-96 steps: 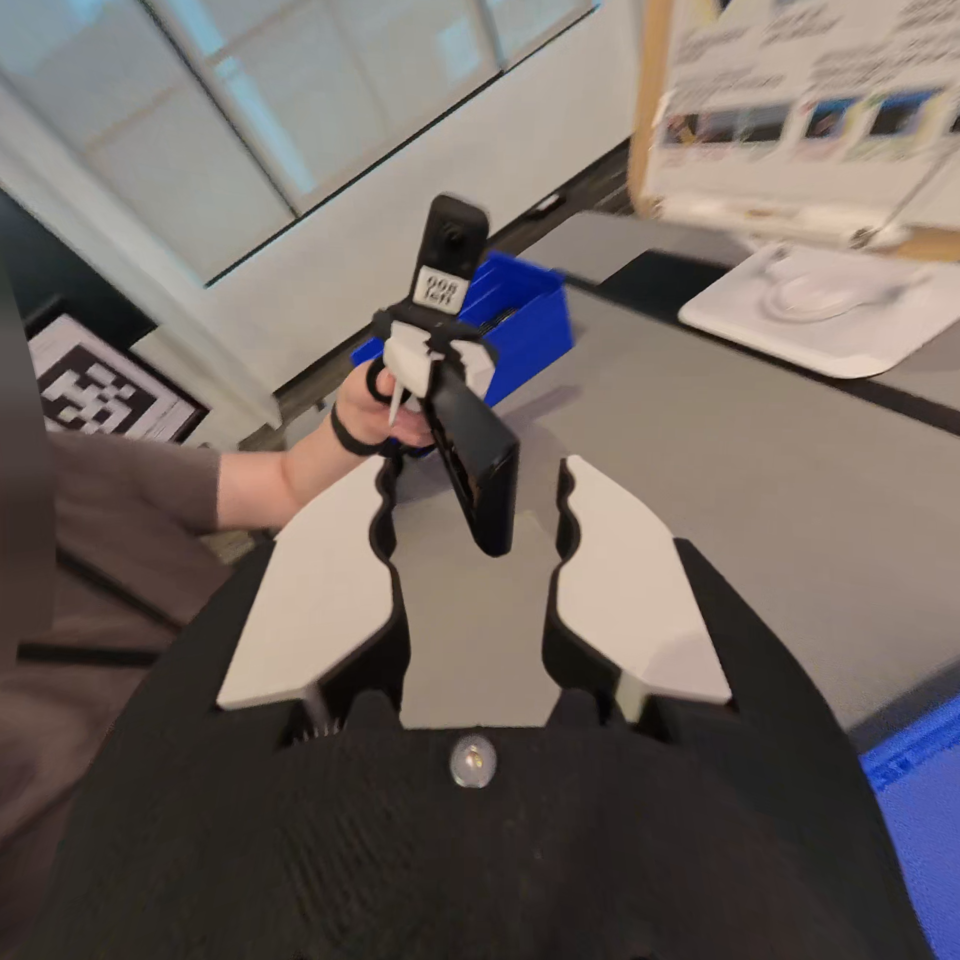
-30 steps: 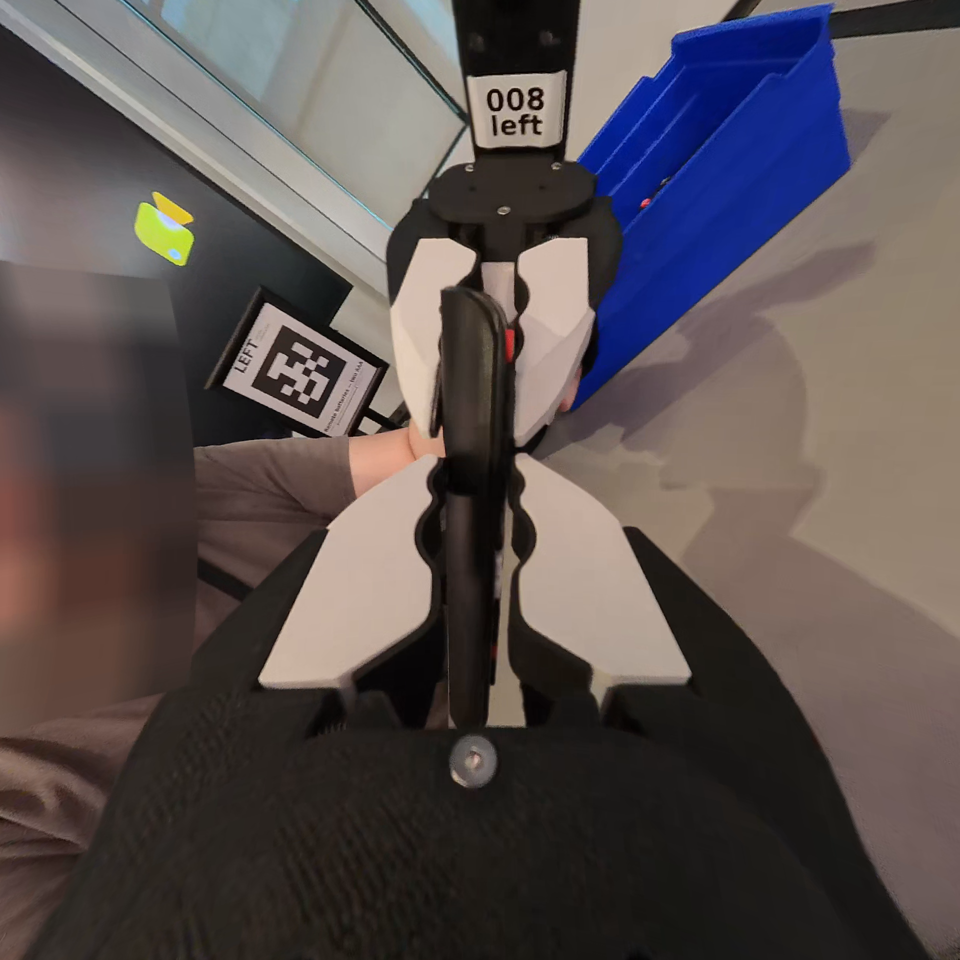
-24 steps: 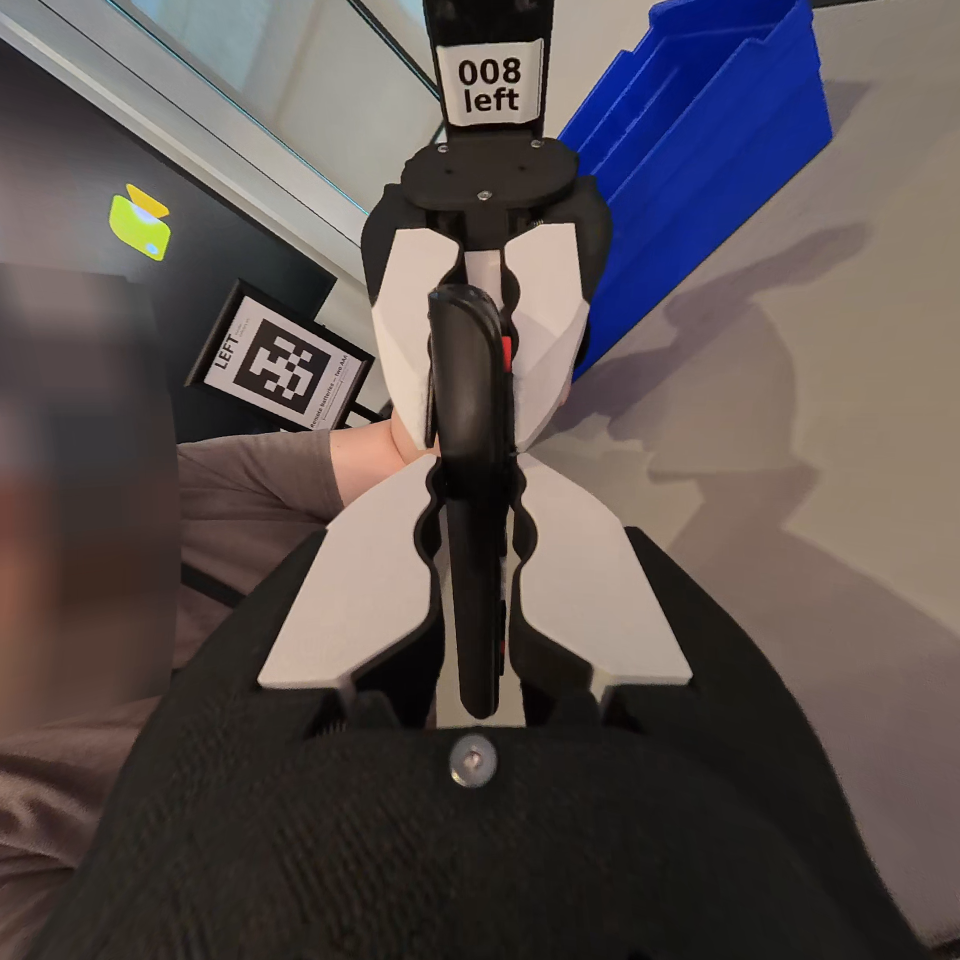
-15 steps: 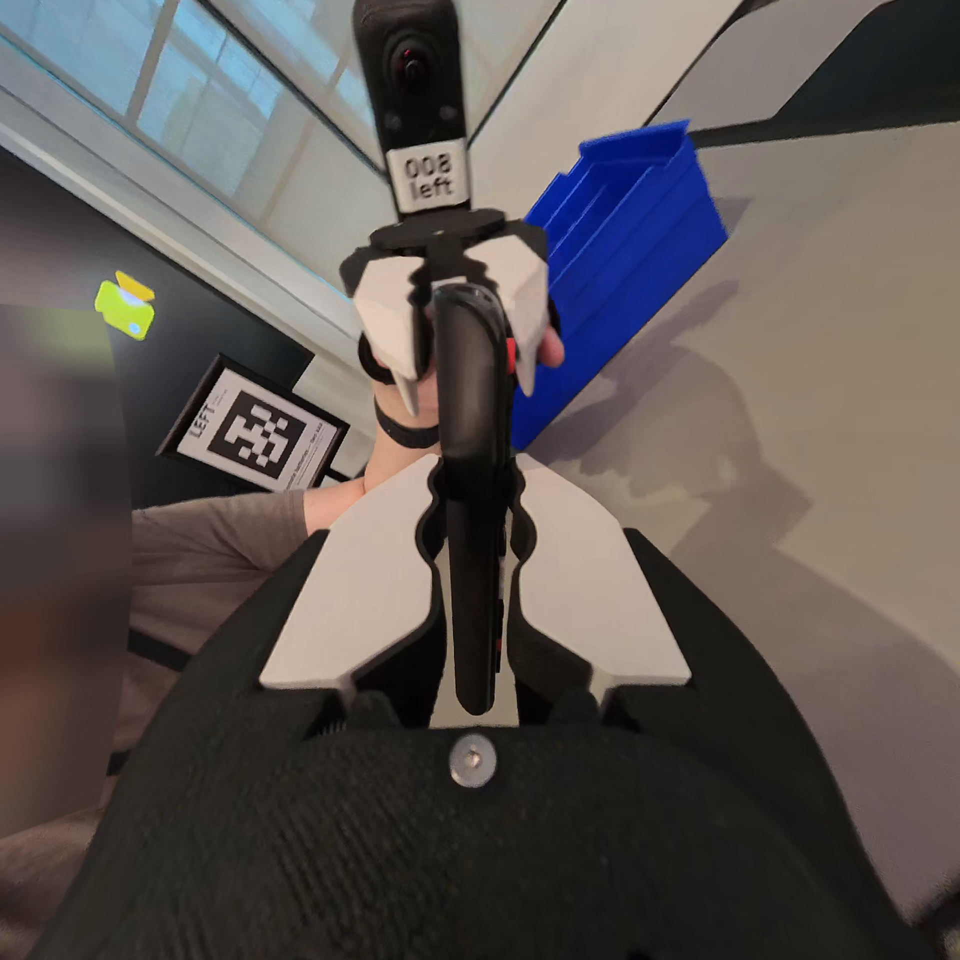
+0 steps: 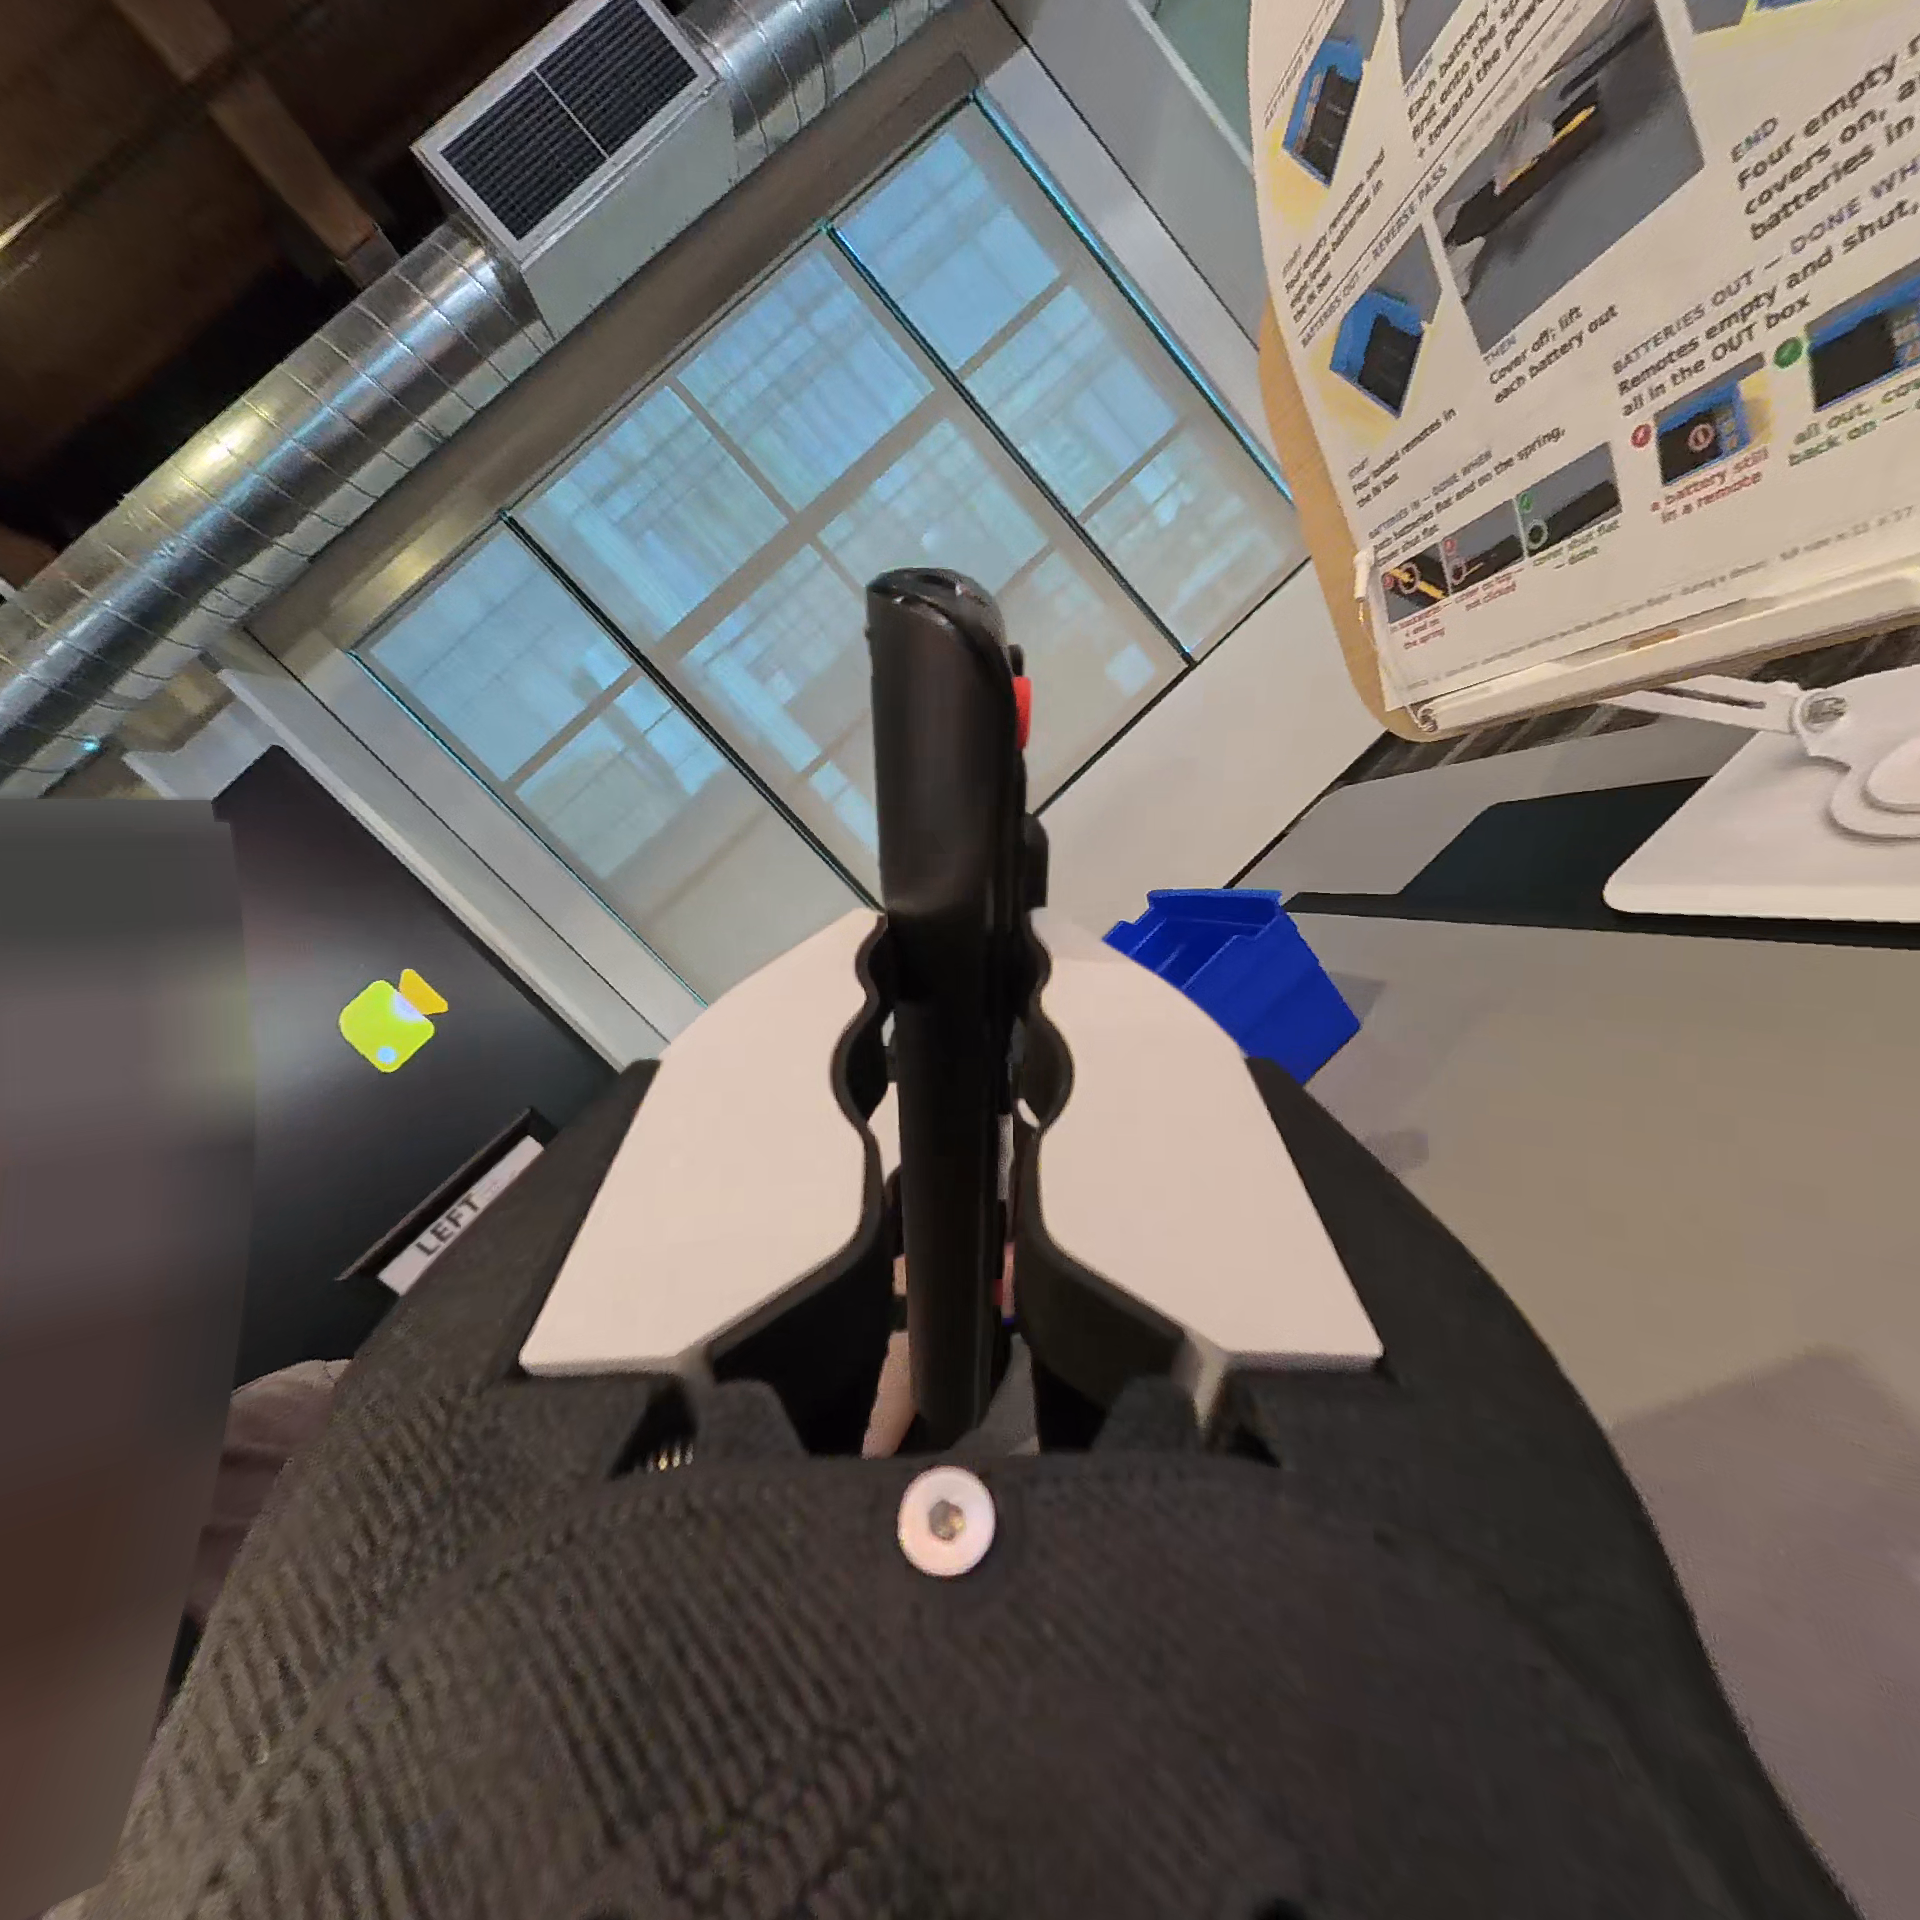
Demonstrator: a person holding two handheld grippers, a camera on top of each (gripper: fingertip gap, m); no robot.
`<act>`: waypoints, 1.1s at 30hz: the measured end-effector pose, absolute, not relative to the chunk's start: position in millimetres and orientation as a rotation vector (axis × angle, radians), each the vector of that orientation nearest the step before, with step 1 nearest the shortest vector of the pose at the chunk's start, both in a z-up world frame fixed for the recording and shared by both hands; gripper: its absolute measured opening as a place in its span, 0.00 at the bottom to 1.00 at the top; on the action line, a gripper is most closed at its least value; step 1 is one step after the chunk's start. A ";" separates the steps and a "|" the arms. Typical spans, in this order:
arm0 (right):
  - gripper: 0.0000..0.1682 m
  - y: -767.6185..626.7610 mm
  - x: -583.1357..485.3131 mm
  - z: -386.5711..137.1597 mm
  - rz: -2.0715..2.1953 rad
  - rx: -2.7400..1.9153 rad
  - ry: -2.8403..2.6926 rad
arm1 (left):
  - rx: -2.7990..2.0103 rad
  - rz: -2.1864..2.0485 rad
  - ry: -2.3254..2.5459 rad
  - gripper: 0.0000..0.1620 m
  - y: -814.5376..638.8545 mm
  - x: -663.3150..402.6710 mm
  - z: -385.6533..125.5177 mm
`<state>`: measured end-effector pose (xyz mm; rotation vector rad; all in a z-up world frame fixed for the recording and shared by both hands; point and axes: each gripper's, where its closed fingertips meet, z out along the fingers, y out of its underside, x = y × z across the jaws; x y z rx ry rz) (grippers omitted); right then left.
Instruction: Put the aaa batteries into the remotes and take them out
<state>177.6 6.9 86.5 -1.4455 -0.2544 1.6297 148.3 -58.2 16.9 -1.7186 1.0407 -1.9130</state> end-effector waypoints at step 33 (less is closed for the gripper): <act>0.15 25.5 193.7 62.4 1.755 -1.595 -0.167 | -1.887 -1.640 1.204 0.16 -56.0 139.6 -7.9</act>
